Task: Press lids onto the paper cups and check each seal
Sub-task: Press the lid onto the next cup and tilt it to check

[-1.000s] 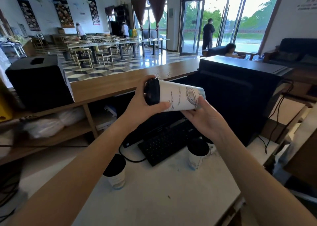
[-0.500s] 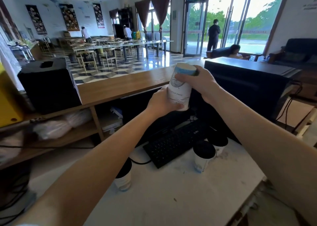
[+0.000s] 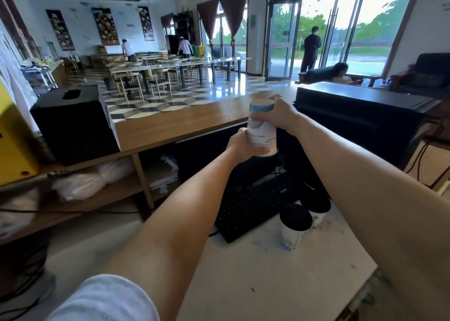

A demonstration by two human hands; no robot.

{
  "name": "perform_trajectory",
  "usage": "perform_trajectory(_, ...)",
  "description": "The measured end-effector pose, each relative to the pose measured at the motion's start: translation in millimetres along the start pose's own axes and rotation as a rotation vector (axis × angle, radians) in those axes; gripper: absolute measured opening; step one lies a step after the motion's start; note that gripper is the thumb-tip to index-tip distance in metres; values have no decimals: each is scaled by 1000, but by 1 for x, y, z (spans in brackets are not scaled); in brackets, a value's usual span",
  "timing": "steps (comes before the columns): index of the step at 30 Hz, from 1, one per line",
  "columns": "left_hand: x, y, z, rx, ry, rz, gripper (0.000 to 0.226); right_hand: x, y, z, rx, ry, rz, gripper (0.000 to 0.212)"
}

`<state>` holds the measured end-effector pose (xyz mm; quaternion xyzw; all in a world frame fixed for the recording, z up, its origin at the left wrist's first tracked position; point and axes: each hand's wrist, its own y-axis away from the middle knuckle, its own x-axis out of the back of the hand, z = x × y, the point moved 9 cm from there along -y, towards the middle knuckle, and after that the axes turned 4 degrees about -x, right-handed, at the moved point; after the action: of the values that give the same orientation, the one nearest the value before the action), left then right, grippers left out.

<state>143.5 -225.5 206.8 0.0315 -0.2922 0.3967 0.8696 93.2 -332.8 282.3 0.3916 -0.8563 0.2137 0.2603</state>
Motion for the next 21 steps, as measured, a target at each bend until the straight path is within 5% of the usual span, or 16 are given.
perform_trajectory(4, -4, 14, 8, 3, 30, 70, 74, 13, 7, 3, 4, 83, 94, 79)
perform_trajectory(6, -12, 34, -14, 163, 205, 131, 86, 28, 21, 11, -35, -45, 191, 74)
perform_trajectory(9, -75, 73, -28, 635, 1185, -140, 99, 33, 48, 27, -60, -285, 271, 67)
perform_trajectory(11, -81, 72, -6, 635, 1655, -202, 88, 24, 72, 32, -39, -356, 254, 63)
perform_trajectory(15, -53, 56, 7, 489, 1632, -87, 70, 20, 117, 50, -18, -410, 162, 60)
perform_trajectory(19, -32, 56, 6, 406, 1440, 13, 59, 20, 129, 56, -51, -488, -238, 25)
perform_trajectory(21, -24, 58, 16, 314, 1287, 7, 44, 24, 123, 51, -26, -394, -322, 24)
